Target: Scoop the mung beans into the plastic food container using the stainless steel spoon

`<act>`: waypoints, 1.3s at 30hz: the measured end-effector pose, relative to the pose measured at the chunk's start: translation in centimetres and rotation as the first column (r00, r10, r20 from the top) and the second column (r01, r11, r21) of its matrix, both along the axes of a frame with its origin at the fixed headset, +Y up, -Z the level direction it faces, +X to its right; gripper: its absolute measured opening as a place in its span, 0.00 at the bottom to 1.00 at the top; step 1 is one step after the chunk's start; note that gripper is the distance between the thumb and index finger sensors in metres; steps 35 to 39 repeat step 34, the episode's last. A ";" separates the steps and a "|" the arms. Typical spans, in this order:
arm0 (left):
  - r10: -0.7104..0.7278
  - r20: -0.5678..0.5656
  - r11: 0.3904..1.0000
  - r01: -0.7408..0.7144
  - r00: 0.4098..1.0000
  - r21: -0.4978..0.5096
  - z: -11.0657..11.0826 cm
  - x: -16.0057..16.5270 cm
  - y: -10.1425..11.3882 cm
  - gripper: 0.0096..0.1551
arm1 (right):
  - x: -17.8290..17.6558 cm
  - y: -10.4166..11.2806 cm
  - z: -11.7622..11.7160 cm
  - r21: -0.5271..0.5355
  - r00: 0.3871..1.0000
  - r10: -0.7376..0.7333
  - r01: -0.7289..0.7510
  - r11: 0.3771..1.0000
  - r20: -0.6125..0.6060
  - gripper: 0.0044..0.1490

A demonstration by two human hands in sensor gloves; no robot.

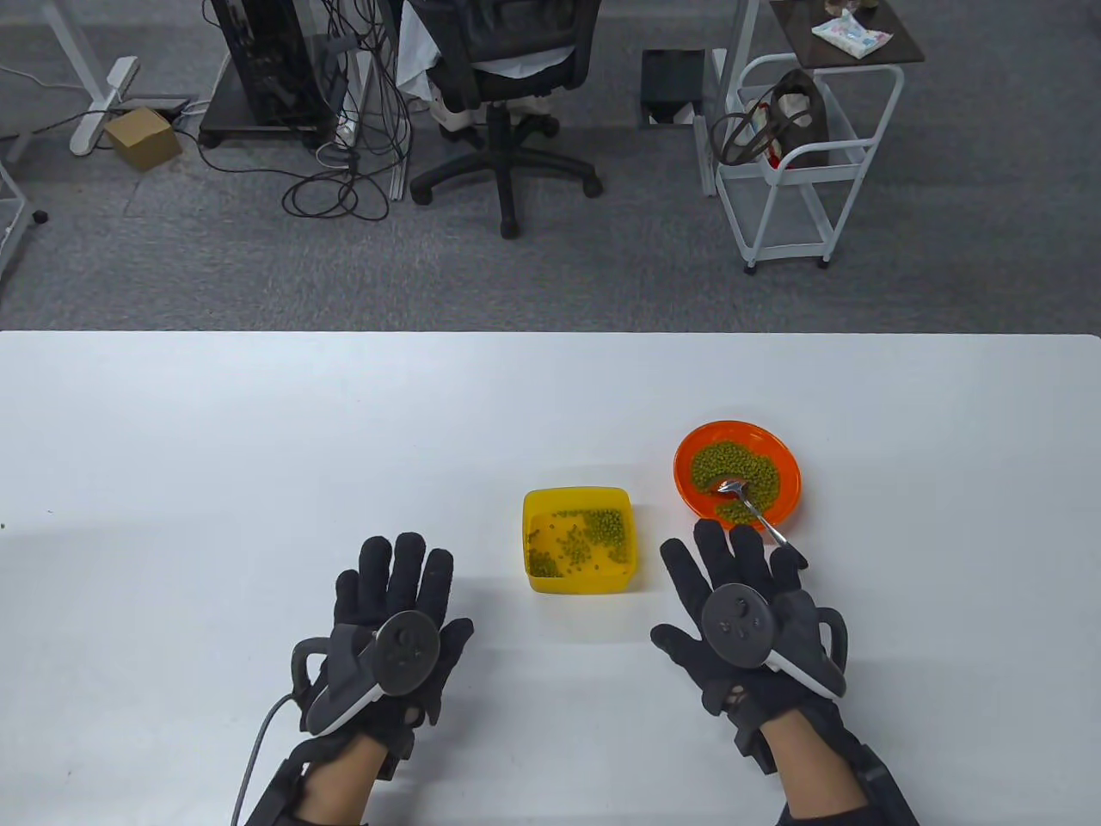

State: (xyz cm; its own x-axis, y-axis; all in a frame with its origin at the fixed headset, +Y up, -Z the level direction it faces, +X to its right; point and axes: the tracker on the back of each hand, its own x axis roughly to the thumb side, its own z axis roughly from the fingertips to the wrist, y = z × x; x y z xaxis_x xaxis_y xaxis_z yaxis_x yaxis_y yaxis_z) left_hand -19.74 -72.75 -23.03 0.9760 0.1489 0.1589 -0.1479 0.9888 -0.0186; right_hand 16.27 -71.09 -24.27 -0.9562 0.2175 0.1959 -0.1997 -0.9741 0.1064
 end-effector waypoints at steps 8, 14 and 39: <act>-0.001 -0.005 1.000 0.001 1.000 0.027 0.0 -0.1 0.1 0.44 | -0.1 0.0 -0.1 0.017 1.000 -0.024 0.024 1.000 -0.007 0.54; -0.007 -0.008 0.999 0.007 1.000 0.041 0.0 -0.2 0.1 0.44 | -0.1 -0.1 -0.2 0.005 1.000 -0.026 0.026 1.000 -0.012 0.54; -0.012 -0.004 0.998 0.012 1.000 0.062 0.2 -0.3 0.3 0.44 | -0.8 -0.8 -0.4 -0.036 1.000 -0.006 0.005 0.999 -0.027 0.53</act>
